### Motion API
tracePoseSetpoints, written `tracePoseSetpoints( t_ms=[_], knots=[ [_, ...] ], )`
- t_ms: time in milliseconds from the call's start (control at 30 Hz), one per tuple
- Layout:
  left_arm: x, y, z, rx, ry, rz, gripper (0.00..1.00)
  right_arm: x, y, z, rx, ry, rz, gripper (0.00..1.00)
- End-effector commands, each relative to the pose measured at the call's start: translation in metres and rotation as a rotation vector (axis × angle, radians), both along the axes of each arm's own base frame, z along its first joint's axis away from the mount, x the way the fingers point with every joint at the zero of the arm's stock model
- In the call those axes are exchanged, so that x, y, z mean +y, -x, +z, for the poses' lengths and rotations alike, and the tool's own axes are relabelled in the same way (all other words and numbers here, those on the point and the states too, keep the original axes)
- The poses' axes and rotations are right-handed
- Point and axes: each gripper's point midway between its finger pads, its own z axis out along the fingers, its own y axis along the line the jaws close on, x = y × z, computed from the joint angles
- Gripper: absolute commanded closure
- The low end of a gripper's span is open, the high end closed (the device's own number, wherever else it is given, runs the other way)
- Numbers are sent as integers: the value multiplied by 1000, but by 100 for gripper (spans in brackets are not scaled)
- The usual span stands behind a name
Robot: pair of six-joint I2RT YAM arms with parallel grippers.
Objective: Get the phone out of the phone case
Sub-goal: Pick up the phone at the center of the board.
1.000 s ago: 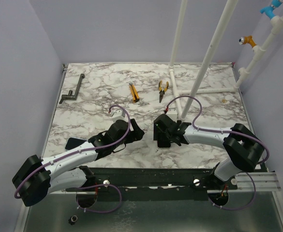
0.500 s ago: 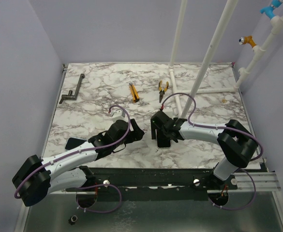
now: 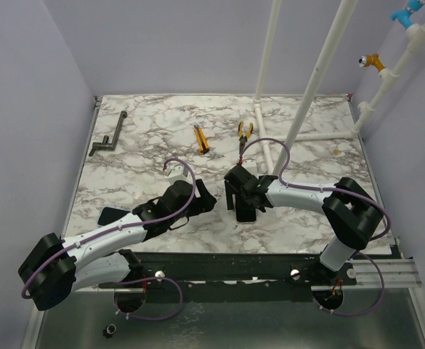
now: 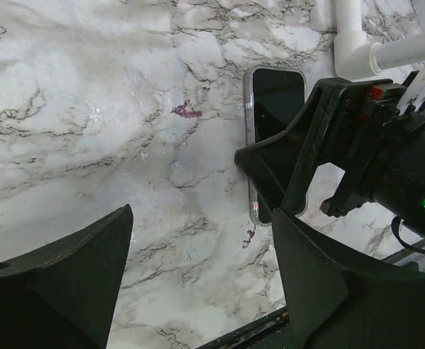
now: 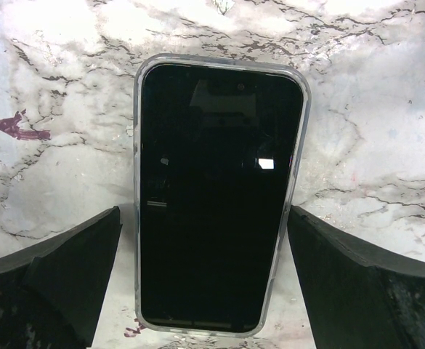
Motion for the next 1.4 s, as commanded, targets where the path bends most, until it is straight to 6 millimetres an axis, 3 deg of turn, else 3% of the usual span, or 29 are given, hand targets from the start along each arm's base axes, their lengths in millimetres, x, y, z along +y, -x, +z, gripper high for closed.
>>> tracePoseSetpoints(
  t_ms=[0,200,467,567,800,967,1133,1300,1367],
  knots=[
    [2,4,-6,17,-17,-7,22,-18,20,-27,116,89,10,5],
    [3,3,-5,12,-20,-3,22,-23,23,-34,137,119,3,12],
    [2,2,-4,11,-21,-4,22,-25,23,-25,120,111,-4,34],
    [1,1,-2,10,-17,-4,23,-24,22,-15,100,93,-5,47],
    [0,-6,12,-22,10,25,24,-16,18,21,28,6,38,69],
    [-2,-13,30,-74,56,41,24,-6,15,59,-44,-72,116,99],
    [-10,-19,58,-185,169,22,22,15,32,95,-124,-224,282,100],
    [-23,-12,98,-254,316,-51,3,23,52,113,-189,-323,361,99],
    [-28,-9,108,-270,343,-83,1,24,56,117,-206,-354,368,100]
  ],
)
